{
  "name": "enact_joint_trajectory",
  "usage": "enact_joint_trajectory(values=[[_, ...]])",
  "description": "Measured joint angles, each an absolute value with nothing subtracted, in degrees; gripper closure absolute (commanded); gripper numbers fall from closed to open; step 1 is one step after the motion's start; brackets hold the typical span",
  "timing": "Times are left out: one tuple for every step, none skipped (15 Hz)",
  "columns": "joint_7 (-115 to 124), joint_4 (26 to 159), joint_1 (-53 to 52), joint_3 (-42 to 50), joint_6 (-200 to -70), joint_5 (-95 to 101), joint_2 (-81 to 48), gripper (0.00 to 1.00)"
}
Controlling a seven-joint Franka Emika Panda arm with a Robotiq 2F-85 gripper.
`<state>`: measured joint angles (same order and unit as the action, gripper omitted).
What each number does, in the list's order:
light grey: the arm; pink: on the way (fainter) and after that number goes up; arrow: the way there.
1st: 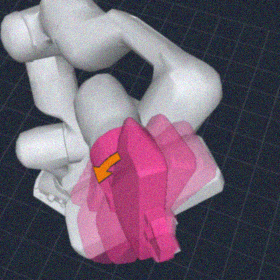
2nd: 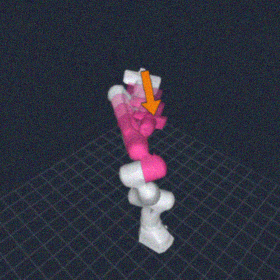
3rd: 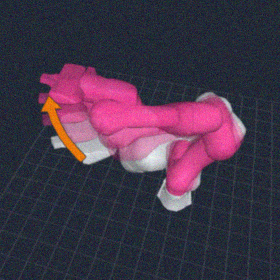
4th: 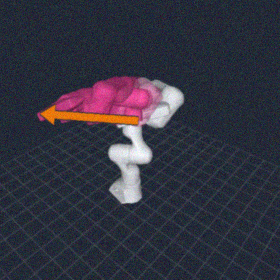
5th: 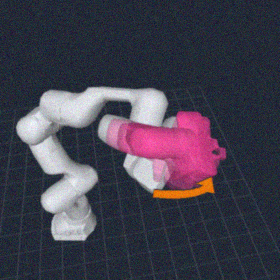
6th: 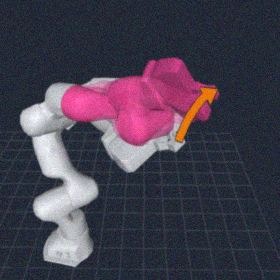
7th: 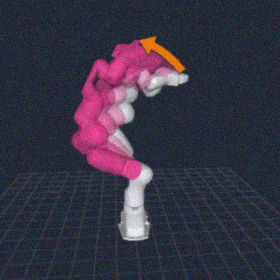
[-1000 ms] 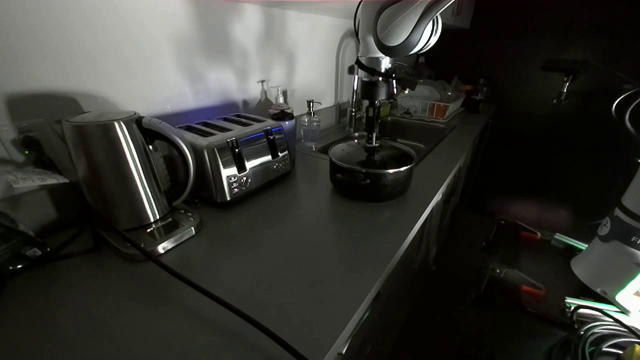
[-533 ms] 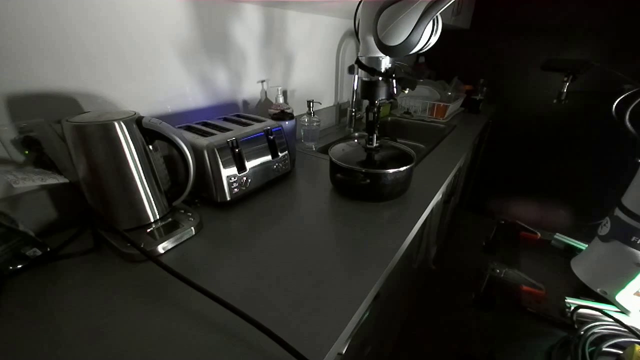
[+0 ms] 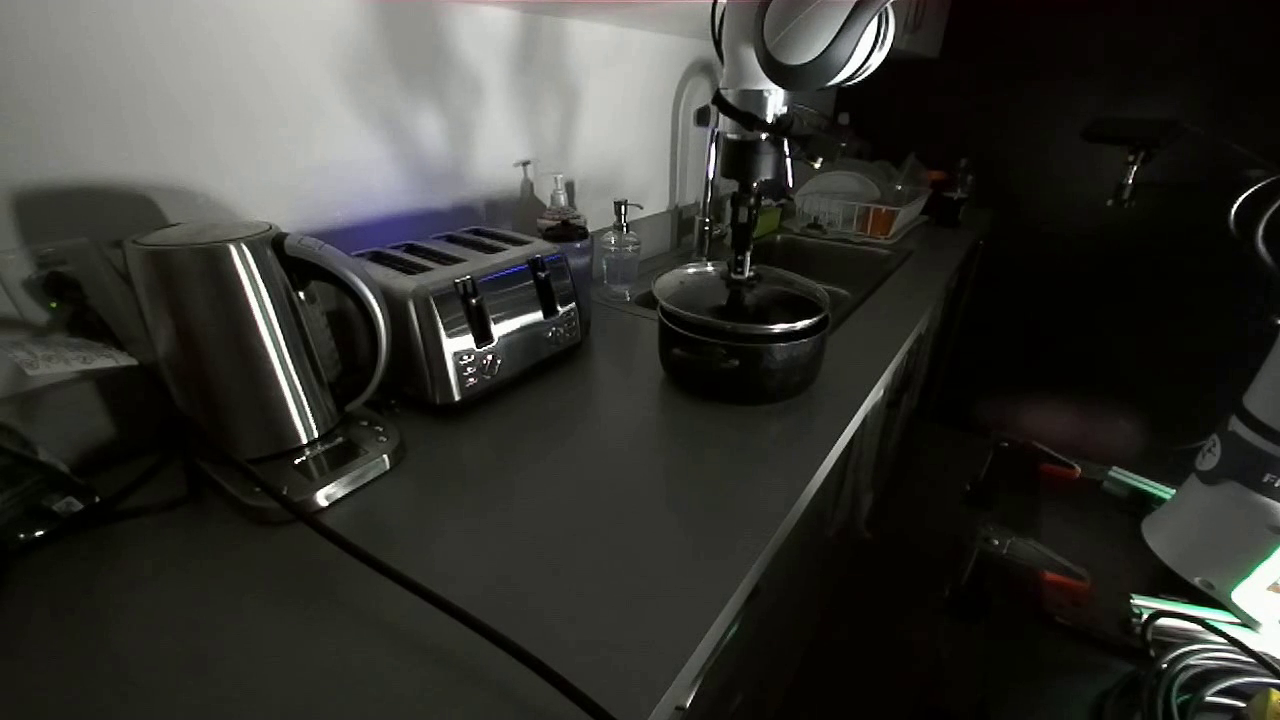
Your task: Remove the lid from the pot
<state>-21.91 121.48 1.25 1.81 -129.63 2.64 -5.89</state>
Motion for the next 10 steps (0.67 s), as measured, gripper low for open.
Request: enact_joint_trajectory(values=[[-22.4,121.9,1.2,1.5,-129.6,2.7,-4.3,0.75],[-22.8,122.4,1.1,1.2,-129.6,2.7,-2.5,0.75],[-23.1,122.9,1.0,1.0,-129.6,2.8,-0.8,0.75],[-23.6,123.5,0.8,0.7,-129.6,2.8,0.9,0.75],[-23.9,124.1,0.5,0.5,-129.6,2.8,2.4,0.75],[-24.1,124.7,0.3,0.3,-129.6,2.8,3.7,0.75],[-24.2,125.3,0.1,0.2,-129.6,2.8,5.0,0.75],[-24.2,125.8,0.0,0.2,-129.6,2.8,6.0,0.75],[-24.2,126.4,0.1,0.4,-129.6,2.8,7.1,0.75],[-24.2,127.0,0.2,0.7,-129.6,2.8,8.2,0.75]])
